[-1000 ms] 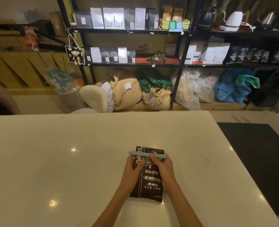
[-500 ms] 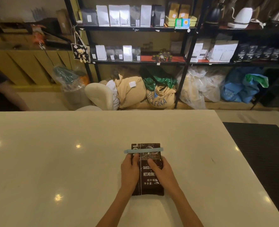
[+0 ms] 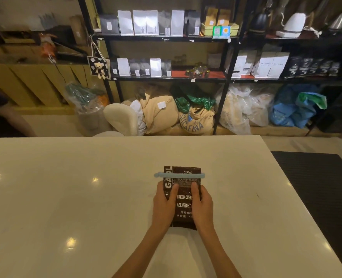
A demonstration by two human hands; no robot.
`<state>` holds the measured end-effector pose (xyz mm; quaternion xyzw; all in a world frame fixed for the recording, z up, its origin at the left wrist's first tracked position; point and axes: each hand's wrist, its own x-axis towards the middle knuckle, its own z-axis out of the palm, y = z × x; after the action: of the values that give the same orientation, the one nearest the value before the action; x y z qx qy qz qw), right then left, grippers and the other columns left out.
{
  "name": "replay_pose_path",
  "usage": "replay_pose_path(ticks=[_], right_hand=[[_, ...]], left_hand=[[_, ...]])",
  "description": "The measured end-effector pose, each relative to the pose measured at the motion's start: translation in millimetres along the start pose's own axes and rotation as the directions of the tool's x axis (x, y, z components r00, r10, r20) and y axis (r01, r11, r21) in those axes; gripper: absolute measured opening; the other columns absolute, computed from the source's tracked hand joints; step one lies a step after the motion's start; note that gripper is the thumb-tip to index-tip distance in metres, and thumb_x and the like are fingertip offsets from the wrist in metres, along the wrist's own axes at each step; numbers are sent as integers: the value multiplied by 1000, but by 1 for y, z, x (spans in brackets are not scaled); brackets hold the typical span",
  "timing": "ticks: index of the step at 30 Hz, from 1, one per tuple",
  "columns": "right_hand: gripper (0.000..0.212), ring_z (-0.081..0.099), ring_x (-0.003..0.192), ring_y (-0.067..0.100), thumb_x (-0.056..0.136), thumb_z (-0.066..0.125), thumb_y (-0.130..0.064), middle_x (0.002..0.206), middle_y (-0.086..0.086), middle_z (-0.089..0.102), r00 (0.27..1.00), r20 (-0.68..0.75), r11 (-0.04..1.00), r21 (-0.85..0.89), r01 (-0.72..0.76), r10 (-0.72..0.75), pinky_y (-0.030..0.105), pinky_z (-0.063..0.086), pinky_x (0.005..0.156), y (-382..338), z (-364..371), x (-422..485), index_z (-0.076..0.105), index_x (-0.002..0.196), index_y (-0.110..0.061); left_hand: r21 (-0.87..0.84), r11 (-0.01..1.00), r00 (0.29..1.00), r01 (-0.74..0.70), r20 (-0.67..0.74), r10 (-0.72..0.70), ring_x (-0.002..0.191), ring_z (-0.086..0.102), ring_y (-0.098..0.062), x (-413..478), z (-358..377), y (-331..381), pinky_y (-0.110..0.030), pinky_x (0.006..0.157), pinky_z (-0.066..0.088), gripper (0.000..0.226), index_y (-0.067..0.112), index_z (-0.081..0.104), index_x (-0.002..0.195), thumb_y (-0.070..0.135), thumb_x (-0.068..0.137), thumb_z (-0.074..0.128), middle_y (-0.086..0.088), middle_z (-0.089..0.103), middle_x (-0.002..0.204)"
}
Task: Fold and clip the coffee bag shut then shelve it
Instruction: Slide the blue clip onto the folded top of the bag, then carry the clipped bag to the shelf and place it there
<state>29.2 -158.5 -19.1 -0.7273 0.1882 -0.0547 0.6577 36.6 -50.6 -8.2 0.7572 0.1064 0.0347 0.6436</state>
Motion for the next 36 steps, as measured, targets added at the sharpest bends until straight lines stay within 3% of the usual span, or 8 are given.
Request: replay_pose_path(ticks=[3,6,9,12,21,28,32,36], right_hand=[[29,70,87,5,87,67,-45,97,-12,71,993,114,997,-77,23,-14,28,59,76,-2,2,-5,57,110,-31],[19,70,75,4,92,59,-46,83,-13,70,996,36,974,-211,83,-77,28,61,68,4,5,-7,61,96,-28],[26,70,68,9,98,50,-40,75,-4,72,995,0,981,-163,103,-104,31,61,60,16,3,-7,64,86,-23],[26,69,68,5,101,46,-30,75,1,72,995,-7,992,-69,102,-103,22,56,55,23,0,-10,66,87,-20],[28,70,73,6,101,41,-36,80,0,72,994,61,993,-62,97,-93,27,59,61,34,-2,-2,65,89,-27],[40,70,73,12,92,35,-53,78,2,71,988,42,989,-2,146,-145,25,58,59,38,-1,-1,63,86,-25],[37,72,76,18,100,37,-45,81,5,72,997,9,996,34,81,-81,32,61,64,37,1,-4,64,85,-24],[40,65,61,0,106,34,-31,70,-2,67,995,-77,998,6,60,-59,16,50,54,28,3,-11,61,76,-23]], left_hand=[[16,1000,999,10,-42,-9,82,69,-1,0,-4,-4,-11,61,53,22,14,56,115,28,101,45,5,70,96],[34,999,998,27,-60,-25,66,66,6,-4,-5,-13,-10,55,51,24,10,56,108,24,104,37,2,67,84],[46,999,998,18,-61,-15,63,63,7,-12,-3,-19,-13,55,52,23,16,54,102,24,105,32,2,65,79],[60,998,998,1,-60,2,60,60,1,-13,-2,-25,-21,56,53,23,24,54,96,25,104,33,2,65,76],[18,998,993,60,-107,-57,70,63,-14,-14,-1,-31,-34,65,57,24,19,57,96,27,104,36,-3,66,80],[-58,995,995,79,-58,-82,63,60,1,-14,-3,-32,-28,64,55,26,18,55,91,28,105,34,2,62,77],[-78,996,999,41,2,-41,68,60,-2,-13,-5,-37,-27,66,56,31,14,53,92,30,105,30,1,61,79],[-115,992,997,46,69,-38,80,66,-14,-9,-6,-42,-28,70,59,32,18,54,96,34,105,27,-3,65,86]])
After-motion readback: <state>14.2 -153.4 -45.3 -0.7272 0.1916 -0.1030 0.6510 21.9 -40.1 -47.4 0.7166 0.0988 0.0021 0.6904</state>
